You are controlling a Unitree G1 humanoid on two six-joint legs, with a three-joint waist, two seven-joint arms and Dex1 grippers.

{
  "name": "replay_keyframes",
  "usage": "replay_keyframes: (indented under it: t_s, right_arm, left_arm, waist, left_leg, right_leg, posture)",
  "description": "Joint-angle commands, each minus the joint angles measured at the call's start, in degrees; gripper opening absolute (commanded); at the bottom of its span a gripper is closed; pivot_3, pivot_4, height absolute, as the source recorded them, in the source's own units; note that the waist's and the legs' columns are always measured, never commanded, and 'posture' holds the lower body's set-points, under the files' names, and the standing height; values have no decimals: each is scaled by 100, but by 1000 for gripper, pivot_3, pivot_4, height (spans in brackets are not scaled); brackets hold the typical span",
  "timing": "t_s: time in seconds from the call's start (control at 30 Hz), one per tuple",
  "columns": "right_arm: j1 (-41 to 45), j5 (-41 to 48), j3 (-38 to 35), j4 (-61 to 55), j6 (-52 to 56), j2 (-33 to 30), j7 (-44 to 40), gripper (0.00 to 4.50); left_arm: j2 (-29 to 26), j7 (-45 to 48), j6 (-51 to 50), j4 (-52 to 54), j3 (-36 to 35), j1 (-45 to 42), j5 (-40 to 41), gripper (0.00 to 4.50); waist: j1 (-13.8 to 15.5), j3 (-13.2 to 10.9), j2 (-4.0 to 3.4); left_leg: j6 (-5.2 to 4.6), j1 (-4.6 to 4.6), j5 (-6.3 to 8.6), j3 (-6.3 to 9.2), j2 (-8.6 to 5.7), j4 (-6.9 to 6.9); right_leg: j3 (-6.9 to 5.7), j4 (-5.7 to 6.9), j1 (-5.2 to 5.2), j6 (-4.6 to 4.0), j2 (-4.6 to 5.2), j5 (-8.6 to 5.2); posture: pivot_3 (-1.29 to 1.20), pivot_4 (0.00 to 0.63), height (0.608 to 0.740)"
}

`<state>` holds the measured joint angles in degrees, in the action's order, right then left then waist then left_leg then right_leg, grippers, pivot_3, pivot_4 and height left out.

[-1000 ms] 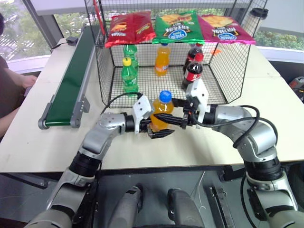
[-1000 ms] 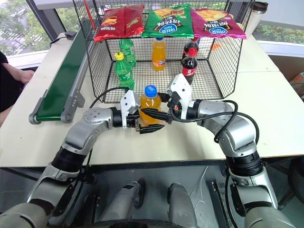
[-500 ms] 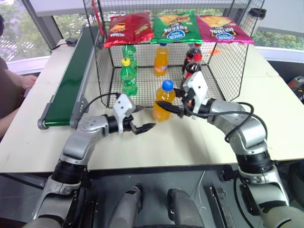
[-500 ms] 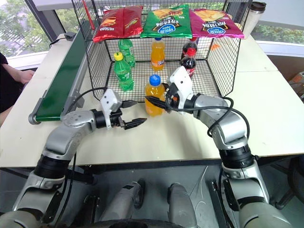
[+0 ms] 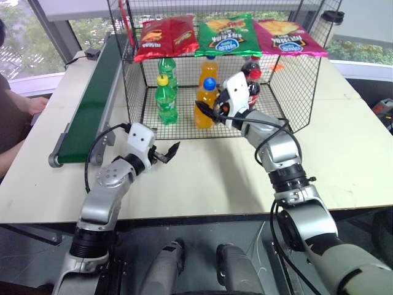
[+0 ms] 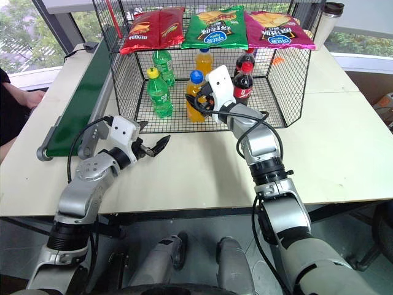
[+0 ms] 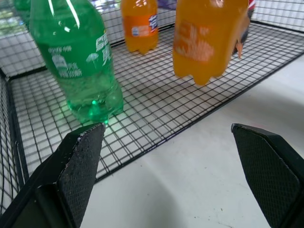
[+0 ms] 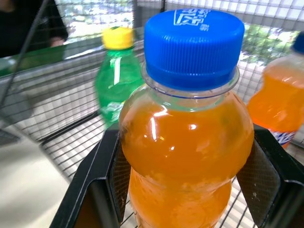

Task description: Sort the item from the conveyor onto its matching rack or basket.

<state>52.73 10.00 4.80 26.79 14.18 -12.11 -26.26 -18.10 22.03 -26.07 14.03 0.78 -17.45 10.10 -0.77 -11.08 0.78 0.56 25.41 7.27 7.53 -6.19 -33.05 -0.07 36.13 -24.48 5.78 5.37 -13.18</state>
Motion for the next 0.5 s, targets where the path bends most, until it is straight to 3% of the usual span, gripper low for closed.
replay_keyframes:
  t_s: [0.03,0.43,0.5]
  right_arm:
    - [403,-137,-205,344,-659,71,131,2463]
    - [661,-295,-347,1439,-1353,227,275,2463]
    - [672,-325,-358,1536,-1437,240,310,3486]
  left_arm:
    - [52,-144,-39,387,-4,41,-27,4437]
    - [132,-231,-107,390,47,8,-20,4437]
    - [128,-232,-100,380,64,0,-31,4500]
  waist:
    - [-4,0,0]
    - [-26,-1,-1]
    - [-26,-1,-1]
  left_leg:
    - [0,0,0,-1,0,0]
    - [0,-2,-1,-1,2,2]
    - [0,-2,-1,-1,2,2]
  right_leg:
    - [0,0,0,0,0,0]
    - [2,3,0,0,-5,0]
    - [2,3,0,0,-5,0]
  posture:
    - [0,150,738]
    - [0,150,738]
    - [0,150,738]
